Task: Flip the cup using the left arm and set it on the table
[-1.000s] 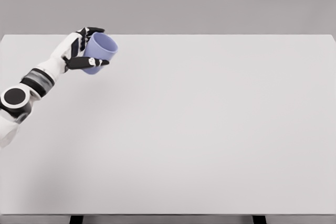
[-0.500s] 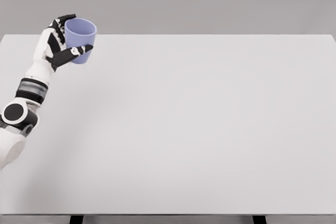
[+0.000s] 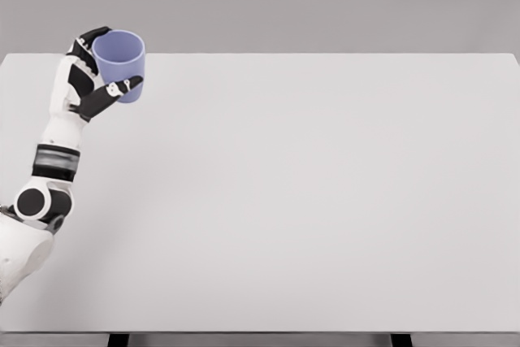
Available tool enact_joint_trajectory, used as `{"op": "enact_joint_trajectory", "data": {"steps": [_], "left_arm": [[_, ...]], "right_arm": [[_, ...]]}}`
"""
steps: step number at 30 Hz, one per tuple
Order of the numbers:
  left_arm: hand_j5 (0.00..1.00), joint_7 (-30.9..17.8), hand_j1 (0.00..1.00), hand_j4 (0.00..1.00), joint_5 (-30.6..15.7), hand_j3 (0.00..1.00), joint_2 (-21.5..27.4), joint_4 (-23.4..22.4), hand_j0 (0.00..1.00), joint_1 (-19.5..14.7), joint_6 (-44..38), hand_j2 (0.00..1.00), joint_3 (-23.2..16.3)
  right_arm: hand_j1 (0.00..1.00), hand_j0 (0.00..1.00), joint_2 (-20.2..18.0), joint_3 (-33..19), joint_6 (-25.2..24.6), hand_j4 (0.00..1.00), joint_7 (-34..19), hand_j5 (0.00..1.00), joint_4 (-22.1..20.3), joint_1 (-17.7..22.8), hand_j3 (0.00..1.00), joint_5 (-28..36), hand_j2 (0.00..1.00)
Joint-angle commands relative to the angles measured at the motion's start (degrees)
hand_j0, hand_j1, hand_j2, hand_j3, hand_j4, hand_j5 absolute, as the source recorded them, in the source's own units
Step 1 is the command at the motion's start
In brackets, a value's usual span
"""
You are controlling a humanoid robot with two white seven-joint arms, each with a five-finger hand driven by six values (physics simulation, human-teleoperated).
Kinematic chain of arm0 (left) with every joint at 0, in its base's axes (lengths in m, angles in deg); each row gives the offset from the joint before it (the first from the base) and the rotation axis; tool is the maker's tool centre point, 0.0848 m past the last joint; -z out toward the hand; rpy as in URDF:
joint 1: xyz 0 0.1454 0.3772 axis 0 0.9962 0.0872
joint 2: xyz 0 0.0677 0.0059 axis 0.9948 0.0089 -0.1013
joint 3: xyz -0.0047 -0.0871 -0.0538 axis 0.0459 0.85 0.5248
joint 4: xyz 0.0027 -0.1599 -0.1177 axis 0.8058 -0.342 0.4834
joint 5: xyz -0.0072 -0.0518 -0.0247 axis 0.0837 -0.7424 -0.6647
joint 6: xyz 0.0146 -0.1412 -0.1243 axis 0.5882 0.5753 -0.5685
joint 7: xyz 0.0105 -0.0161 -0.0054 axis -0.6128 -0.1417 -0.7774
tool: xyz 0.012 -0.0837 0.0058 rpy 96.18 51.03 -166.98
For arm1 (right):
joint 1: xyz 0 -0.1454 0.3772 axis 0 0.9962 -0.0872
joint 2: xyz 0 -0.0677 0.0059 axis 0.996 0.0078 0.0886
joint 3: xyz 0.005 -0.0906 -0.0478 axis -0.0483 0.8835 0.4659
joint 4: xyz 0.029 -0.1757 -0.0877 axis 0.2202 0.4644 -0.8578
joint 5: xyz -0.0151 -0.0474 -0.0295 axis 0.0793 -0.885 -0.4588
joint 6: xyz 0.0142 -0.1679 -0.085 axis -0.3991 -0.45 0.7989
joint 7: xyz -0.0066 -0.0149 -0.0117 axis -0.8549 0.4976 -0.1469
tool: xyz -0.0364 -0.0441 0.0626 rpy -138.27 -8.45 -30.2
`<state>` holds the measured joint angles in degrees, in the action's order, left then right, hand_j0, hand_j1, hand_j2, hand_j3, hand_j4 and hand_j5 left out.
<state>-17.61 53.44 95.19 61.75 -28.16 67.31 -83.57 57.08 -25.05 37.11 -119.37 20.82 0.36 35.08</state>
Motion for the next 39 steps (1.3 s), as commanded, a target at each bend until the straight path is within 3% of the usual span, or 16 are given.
{"op": "enact_joint_trajectory", "data": {"steps": [1, 6, 19, 28, 39], "left_arm": [[0.67, -0.2, 0.67, 0.67, 1.5, 0.67, -1.6, -1.5, 0.67, 0.0, 0.4, 0.67, -0.1], [0.67, -0.4, 0.67, 0.67, 2.2, 0.67, -3.6, -4.2, 0.67, 0.0, 0.4, 0.67, -0.1], [0.68, -0.3, 0.68, 0.68, 2.2, 0.68, -4.0, -4.8, 0.68, -0.1, 0.4, 0.68, 0.1], [0.86, -0.1, 0.86, 0.86, 2.2, 0.86, -3.8, -4.7, 0.86, -0.1, 0.4, 0.86, -0.1], [0.9, -0.1, 0.9, 0.9, 2.1, 0.9, -3.4, -4.5, 0.9, -0.1, 0.4, 0.9, -0.1]], "right_arm": [[1.0, 1.0, 0.0, 0.0, 0.0, 1.0, 0.0, 1.0, 0.0, 0.0, 1.0, 0.0, 1.0], [1.0, 1.0, 0.0, 0.0, 0.0, 1.0, 0.0, 1.0, 0.0, 0.0, 1.0, 0.0, 1.0], [1.0, 1.0, 0.0, 0.0, 0.0, 1.0, 0.0, 1.0, 0.0, 0.0, 1.0, 0.0, 1.0], [1.0, 1.0, 0.0, 0.0, 0.0, 1.0, 0.0, 1.0, 0.0, 0.0, 1.0, 0.0, 1.0], [1.0, 1.0, 0.0, 0.0, 0.0, 1.0, 0.0, 1.0, 0.0, 0.0, 1.0, 0.0, 1.0]]}}
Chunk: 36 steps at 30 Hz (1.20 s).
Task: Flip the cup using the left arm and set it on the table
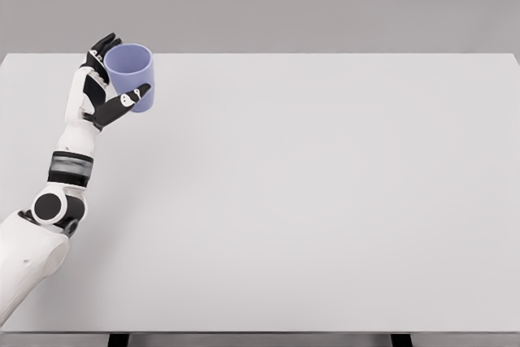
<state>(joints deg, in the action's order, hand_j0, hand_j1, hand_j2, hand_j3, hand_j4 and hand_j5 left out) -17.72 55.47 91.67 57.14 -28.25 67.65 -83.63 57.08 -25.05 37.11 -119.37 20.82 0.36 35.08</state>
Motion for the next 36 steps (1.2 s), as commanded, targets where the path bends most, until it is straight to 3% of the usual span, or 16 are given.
{"op": "enact_joint_trajectory", "data": {"steps": [1, 4, 19, 21, 22, 24, 26, 28, 30, 34, 36], "left_arm": [[0.91, 0.0, 0.91, 0.91, 0.1, 0.91, 0.1, 0.1, 0.91, 0.0, 0.0, 0.91, 0.0], [0.95, 0.1, 0.95, 0.95, 0.1, 0.95, 0.2, 0.1, 0.95, 0.0, 0.0, 0.95, 0.0], [0.95, 0.1, 0.95, 0.95, -0.1, 0.95, 0.7, 0.8, 0.95, 0.0, 0.3, 0.95, 0.1], [0.96, -0.4, 0.96, 0.96, -0.3, 0.96, 2.5, 3.6, 0.96, -0.2, 2.0, 0.96, 0.2], [0.99, -1.3, 0.99, 0.99, -0.8, 0.99, 6.9, 7.5, 0.99, -0.6, 2.1, 0.99, 0.0], [1.0, -7.4, 1.0, 1.0, -3.1, 1.0, 14.0, 15.1, 1.0, -0.7, 2.1, 1.0, 0.1], [1.0, -22.8, 1.0, 1.0, -6.0, 1.0, 20.0, 20.1, 1.0, -1.1, 2.1, 1.0, -0.2], [1.0, -39.0, 1.0, 1.0, -7.5, 1.0, 23.0, 22.8, 1.0, -0.4, 2.1, 1.0, -0.4], [1.0, -48.8, 1.0, 1.0, -10.3, 1.0, 26.9, 25.1, 1.0, 0.9, 2.1, 1.0, -0.4], [1.0, -48.8, 1.0, 1.0, -13.3, 1.0, 35.3, 25.1, 1.0, 0.6, 2.1, 1.0, 0.2], [1.0, -48.8, 1.0, 1.0, -13.3, 1.0, 35.4, 24.9, 1.0, 0.5, 2.1, 1.0, 0.4]], "right_arm": [[1.0, 1.0, 0.0, 0.0, 0.0, 1.0, 0.0, 1.0, 0.0, 0.0, 1.0, 0.0, 1.0], [1.0, 1.0, 0.0, 0.0, 0.0, 1.0, 0.0, 1.0, 0.0, 0.0, 1.0, 0.0, 1.0], [1.0, 1.0, 0.0, 0.0, 0.0, 1.0, 0.0, 1.0, 0.0, 0.0, 1.0, 0.0, 1.0], [1.0, 1.0, 0.0, 0.0, 0.0, 1.0, 0.0, 1.0, 0.0, 0.0, 1.0, 0.0, 1.0], [1.0, 1.0, 0.0, 0.0, 0.0, 1.0, 0.0, 1.0, 0.0, 0.0, 1.0, 0.0, 1.0], [1.0, 1.0, 0.0, 0.0, 0.0, 1.0, 0.0, 1.0, 0.0, 0.0, 1.0, 0.0, 1.0], [1.0, 1.0, 0.0, 0.0, 0.0, 1.0, 0.0, 1.0, 0.0, 0.0, 1.0, 0.0, 1.0], [1.0, 1.0, 0.0, 0.0, 0.0, 1.0, 0.0, 1.0, 0.0, 0.0, 1.0, 0.0, 1.0], [1.0, 1.0, 0.0, 0.0, 0.0, 1.0, 0.0, 1.0, 0.0, 0.0, 1.0, 0.0, 1.0], [1.0, 1.0, 0.0, 0.0, 0.0, 1.0, 0.0, 1.0, 0.0, 0.0, 1.0, 0.0, 1.0], [1.0, 1.0, 0.0, 0.0, 0.0, 1.0, 0.0, 1.0, 0.0, 0.0, 1.0, 0.0, 1.0]]}}
